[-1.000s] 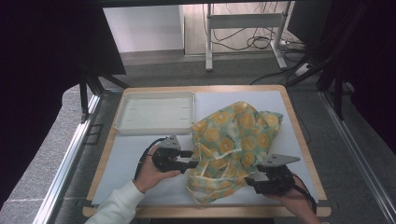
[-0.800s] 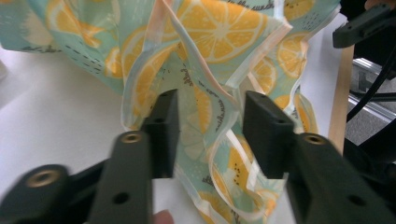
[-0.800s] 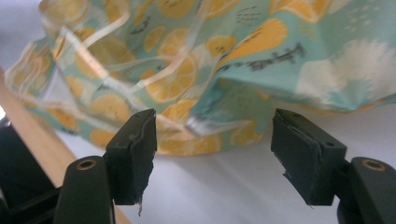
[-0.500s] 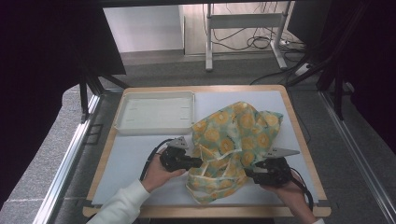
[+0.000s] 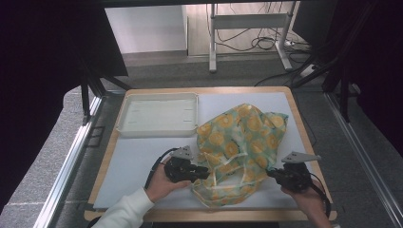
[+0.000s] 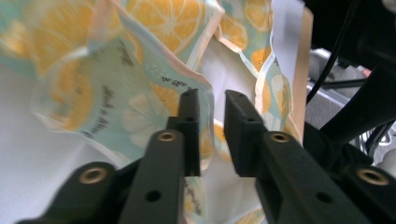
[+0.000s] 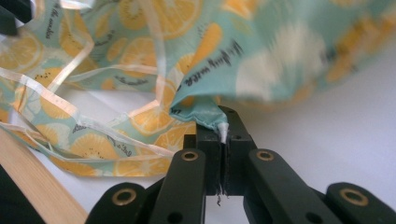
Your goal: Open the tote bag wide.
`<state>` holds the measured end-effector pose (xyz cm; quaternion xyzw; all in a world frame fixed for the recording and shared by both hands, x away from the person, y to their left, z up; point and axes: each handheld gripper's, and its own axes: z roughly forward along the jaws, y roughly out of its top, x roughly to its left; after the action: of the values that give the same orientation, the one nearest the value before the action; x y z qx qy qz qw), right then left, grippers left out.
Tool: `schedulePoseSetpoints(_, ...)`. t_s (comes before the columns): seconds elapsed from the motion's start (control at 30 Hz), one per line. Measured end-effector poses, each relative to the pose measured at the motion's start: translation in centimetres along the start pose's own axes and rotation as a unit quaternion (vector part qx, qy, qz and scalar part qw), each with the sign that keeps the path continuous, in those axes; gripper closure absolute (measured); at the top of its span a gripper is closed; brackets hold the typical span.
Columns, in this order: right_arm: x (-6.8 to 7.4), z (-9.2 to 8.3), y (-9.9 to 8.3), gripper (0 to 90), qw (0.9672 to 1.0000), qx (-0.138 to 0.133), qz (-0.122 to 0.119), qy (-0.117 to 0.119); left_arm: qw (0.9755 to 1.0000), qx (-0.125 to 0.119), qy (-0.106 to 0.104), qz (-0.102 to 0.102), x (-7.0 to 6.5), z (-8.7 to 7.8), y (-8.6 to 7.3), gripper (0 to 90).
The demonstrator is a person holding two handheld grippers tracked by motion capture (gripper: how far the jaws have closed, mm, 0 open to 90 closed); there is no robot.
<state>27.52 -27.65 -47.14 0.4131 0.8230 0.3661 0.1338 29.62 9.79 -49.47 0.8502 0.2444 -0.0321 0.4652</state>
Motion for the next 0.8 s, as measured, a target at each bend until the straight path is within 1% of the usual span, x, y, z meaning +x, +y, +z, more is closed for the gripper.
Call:
schedulePoseSetpoints(0.07, -0.7, -0.8, -0.6, 87.4, 0.9999, 0.002, 0.011, -0.007, 0.9998, -0.02, -0.002, 0.0, 0.0, -0.7, 0.1, 71.5)
schedulePoseSetpoints(0.1, -1.1, -1.3, -1.1, 87.4, 0.9997, 0.0, 0.02, -0.01, 0.9997, -0.023, 0.0, 0.0, 0.0, -0.9, 0.1, 70.5)
schedulePoseSetpoints(0.2, -2.2, -2.0, -1.8, 87.4, 0.9992, -0.001, 0.037, -0.014, 0.9993, -0.03, 0.022, -0.002, 0.4, -1.2, 0.1, 69.2)
schedulePoseSetpoints(0.3, -2.9, -2.5, -2.5, 87.4, 0.9986, 0.0, 0.05, -0.019, 0.9986, -0.023, 0.047, -0.004, 0.8, -0.8, 0.0, 66.9)
schedulePoseSetpoints(0.37, -3.2, -2.7, -2.9, 87.3, 0.9985, 0.002, 0.052, -0.019, 0.9978, -0.02, 0.063, -0.002, 1.0, -0.2, 0.1, 63.3)
schedulePoseSetpoints(0.47, -3.4, -2.6, -3.1, 87.3, 0.9984, 0.004, 0.054, -0.017, 0.9958, -0.014, 0.089, 0.014, 1.0, 0.9, 0.5, 58.7)
schedulePoseSetpoints(0.53, -3.3, -2.5, -2.9, 87.2, 0.9986, 0.006, 0.05, -0.016, 0.9931, -0.008, 0.114, 0.029, 0.9, 1.6, 0.9, 57.3)
schedulePoseSetpoints(0.57, -3.2, -2.4, -2.9, 87.2, 0.9987, 0.006, 0.048, -0.016, 0.9919, -0.005, 0.122, 0.032, 1.0, 2.0, 1.0, 57.3)
schedulePoseSetpoints(0.6, -3.0, -2.4, -2.8, 87.2, 0.9989, 0.007, 0.044, -0.014, 0.9912, -0.005, 0.128, 0.032, 1.1, 2.2, 1.1, 57.7)
schedulePoseSetpoints(0.67, -2.8, -2.3, -2.7, 87.1, 0.9992, 0.008, 0.038, -0.012, 0.9905, -0.002, 0.135, 0.028, 1.4, 2.6, 1.3, 60.6)
schedulePoseSetpoints(0.73, -2.8, -2.3, -2.6, 87.1, 0.9993, 0.007, 0.035, -0.012, 0.9885, 0.003, 0.149, 0.027, 1.6, 2.9, 1.4, 63.5)
schedulePoseSetpoints(0.8, -2.8, -2.3, -2.7, 87.1, 0.9992, 0.006, 0.038, -0.01, 0.9893, -0.002, 0.144, 0.023, 1.9, 2.9, 1.5, 62.5)
